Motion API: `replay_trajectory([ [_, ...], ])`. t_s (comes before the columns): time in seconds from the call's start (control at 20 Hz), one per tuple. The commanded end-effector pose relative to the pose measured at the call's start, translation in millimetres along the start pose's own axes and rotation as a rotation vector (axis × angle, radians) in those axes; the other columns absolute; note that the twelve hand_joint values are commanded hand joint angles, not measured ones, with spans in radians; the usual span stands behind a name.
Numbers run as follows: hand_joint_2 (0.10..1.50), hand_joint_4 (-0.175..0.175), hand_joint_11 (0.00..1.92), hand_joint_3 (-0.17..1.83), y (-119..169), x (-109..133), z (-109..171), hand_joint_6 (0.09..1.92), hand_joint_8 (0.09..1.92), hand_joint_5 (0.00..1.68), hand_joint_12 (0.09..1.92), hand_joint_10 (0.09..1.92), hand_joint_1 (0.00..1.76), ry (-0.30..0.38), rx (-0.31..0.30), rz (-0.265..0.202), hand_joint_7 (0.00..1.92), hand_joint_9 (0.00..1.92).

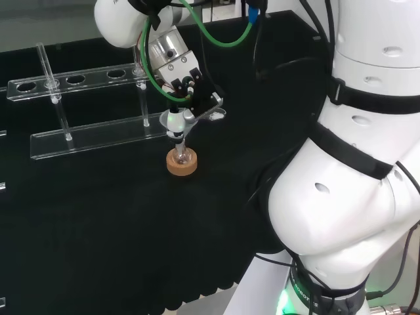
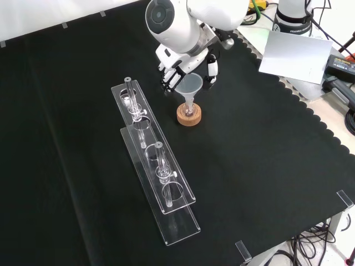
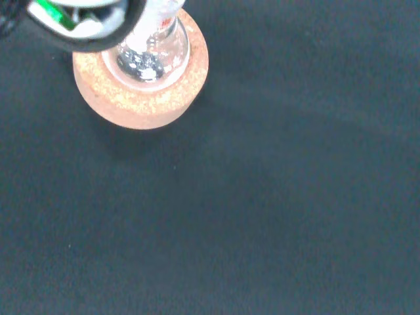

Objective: Place the funnel on the round-bottom flask.

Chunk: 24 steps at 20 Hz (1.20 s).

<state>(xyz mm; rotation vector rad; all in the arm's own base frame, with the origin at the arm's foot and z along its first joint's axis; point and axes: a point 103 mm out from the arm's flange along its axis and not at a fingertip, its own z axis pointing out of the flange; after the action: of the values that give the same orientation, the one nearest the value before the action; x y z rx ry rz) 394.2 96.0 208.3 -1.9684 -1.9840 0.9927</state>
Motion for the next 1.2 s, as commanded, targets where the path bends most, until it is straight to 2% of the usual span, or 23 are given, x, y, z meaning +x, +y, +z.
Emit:
replay_trajectory([
  [0.05, 0.6, -0.034, 0.07, 0.5, -2.8, 0.3, -0.2, 0.09, 0.21, 0.17, 1.55, 0.77, 0.75, 0.001, 0.049, -0.022, 0.01, 0.08],
  [0.15, 0.59, -0.036, 0.02, 0.46, -4.4, 0.9, 0.0, 0.09, 0.09, 0.09, 1.57, 0.75, 0.71, -0.005, 0.042, -0.027, 0.0, 0.02],
  [0.35, 0.61, -0.039, 0.0, 0.37, -8.2, -1.6, -0.1, 0.09, 0.09, 0.01, 1.56, 0.63, 0.66, 0.0, 0.012, -0.032, 0.0, 0.0],
  [0.45, 0.63, -0.039, 0.0, 0.33, -12.2, -5.4, -2.2, 0.09, 0.09, 0.0, 1.55, 0.61, 0.65, 0.014, -0.029, -0.031, 0.0, 0.0],
  [0.6, 0.62, -0.039, 0.0, 0.31, -21.3, -15.1, -9.4, 0.09, 0.09, 0.0, 1.55, 0.6, 0.62, 0.045, -0.123, -0.038, 0.0, 0.0],
  [0.8, 0.64, -0.048, 0.05, 0.26, -37.5, -39.8, -24.4, 0.09, 0.09, 0.07, 1.57, 0.76, 0.59, 0.146, -0.223, -0.052, 0.05, 0.06],
  [0.9, 0.65, -0.05, 0.09, 0.25, -45.6, -55.9, -33.5, 0.09, 0.09, 0.12, 1.56, 0.78, 0.6, 0.155, -0.263, -0.047, 0.1, 0.13],
  [0.95, 0.66, -0.05, 0.1, 0.24, -49.0, -64.2, -37.4, 0.09, 0.11, 0.15, 1.55, 0.77, 0.6, 0.166, -0.278, -0.043, 0.12, 0.16],
  [1.1, 0.68, -0.05, 0.14, 0.2, -54.1, -88.3, -46.2, 0.09, 0.4, 0.2, 1.52, 0.73, 0.63, 0.224, -0.271, -0.057, 0.11, 0.24],
  [1.2, 0.69, -0.049, 0.16, 0.2, -55.3, -101.4, -49.2, 0.09, 0.55, 0.22, 1.51, 0.72, 0.64, 0.232, -0.274, -0.048, 0.09, 0.27],
])
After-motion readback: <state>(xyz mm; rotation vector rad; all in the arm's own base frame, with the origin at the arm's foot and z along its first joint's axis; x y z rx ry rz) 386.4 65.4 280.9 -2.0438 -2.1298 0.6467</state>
